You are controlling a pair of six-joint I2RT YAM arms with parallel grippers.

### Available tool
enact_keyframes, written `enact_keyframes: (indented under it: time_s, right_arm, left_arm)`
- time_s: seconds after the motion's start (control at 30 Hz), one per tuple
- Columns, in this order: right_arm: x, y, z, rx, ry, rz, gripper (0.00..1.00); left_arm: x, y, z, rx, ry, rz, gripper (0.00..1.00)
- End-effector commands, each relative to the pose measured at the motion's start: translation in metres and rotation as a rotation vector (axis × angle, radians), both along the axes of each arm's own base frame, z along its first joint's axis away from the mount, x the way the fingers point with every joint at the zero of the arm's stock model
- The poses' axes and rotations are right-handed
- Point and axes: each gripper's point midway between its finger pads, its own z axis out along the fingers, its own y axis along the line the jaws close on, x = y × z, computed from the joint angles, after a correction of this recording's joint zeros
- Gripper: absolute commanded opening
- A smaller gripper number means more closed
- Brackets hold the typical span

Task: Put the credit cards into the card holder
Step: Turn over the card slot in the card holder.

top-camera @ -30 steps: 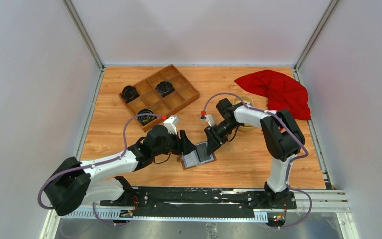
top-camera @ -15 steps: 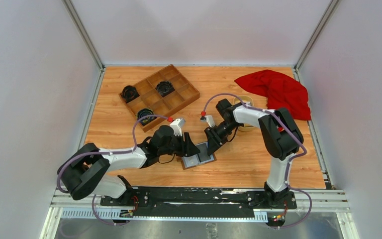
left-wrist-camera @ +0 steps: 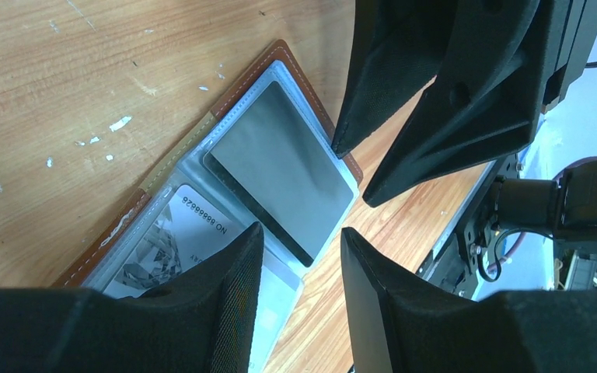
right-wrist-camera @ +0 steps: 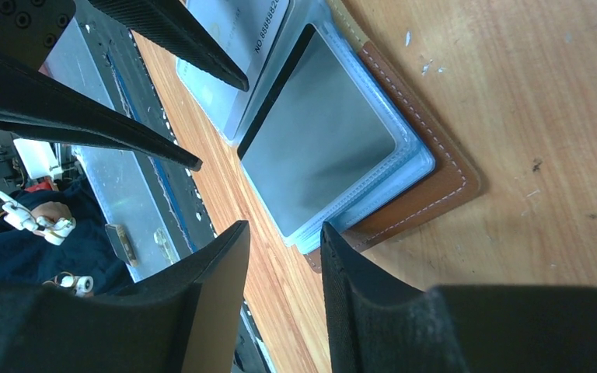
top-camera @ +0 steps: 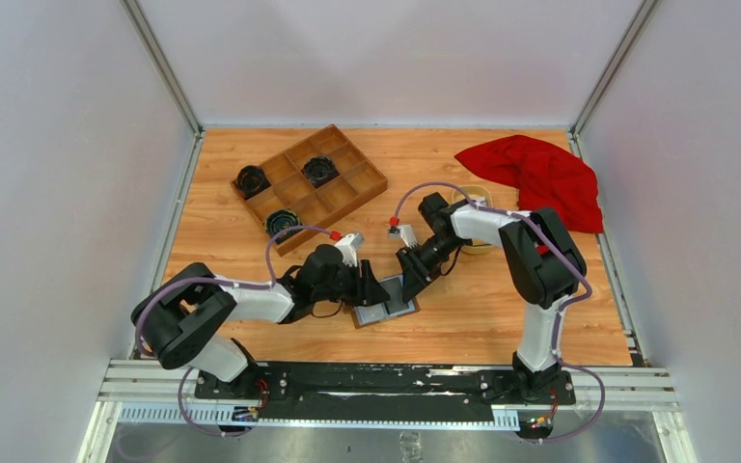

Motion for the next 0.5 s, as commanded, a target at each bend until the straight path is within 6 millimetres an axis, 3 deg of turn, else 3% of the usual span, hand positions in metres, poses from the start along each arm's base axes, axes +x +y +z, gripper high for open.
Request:
enact_keyframes:
  time_s: [0.0, 0.47]
  right_arm:
    - [0.0, 0.001, 0.003, 0.003, 0.049, -0.018, 0.42]
    - [-0.002, 0.007, 0.007, 0.041, 0.103, -0.031, 0.41]
  left_arm:
    - [0.001, -0.001, -0.002, -0.015, -0.002, -0.001, 0.45]
    - [0.0, 0.0, -0.019, 0.005, 0.027, 0.005, 0.42]
